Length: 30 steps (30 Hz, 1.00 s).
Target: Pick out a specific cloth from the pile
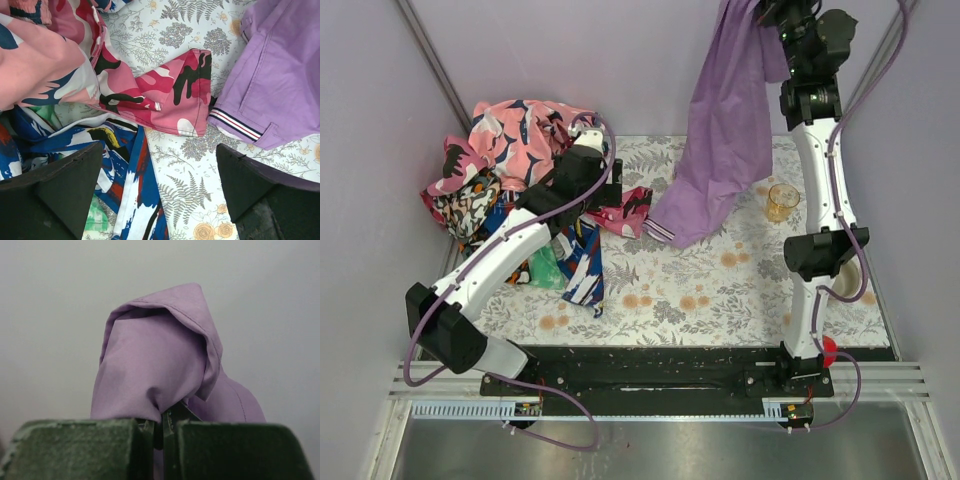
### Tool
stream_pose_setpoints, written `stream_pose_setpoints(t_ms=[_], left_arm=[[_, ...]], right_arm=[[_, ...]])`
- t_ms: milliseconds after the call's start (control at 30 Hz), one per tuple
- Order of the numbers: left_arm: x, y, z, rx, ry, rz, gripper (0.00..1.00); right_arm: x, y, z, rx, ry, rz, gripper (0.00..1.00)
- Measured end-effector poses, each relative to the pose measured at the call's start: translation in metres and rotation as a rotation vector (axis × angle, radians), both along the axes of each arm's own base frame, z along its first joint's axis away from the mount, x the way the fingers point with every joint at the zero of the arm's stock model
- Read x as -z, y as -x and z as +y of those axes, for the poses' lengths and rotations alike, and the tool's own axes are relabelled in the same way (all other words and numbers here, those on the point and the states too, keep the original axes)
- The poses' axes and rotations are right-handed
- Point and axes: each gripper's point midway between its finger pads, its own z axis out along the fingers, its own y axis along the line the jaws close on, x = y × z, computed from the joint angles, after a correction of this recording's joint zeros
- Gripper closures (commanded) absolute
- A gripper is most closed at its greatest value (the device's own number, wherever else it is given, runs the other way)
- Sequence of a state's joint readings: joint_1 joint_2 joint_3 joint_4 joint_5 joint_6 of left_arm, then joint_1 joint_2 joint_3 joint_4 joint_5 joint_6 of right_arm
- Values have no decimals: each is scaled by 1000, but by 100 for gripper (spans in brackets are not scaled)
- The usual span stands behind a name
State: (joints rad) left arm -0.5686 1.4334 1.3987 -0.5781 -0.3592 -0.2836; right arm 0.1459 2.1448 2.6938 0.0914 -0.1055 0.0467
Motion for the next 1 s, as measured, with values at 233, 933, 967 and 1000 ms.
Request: stream_pose_setpoints(t_ms=[233,933,967,1000], left_arm=[[3,0,0,-21,38,17,1],[9,68,34,-108,152,85,1],[6,72,37,-110,161,78,1],[4,76,39,-113,169,71,1]], right_arm=[[225,-27,45,-182,-98,561,100],[417,99,13,83,-134,1227,1],[390,110,7,93,-138,1178,1],[361,123,-1,105,-148,1118,1]])
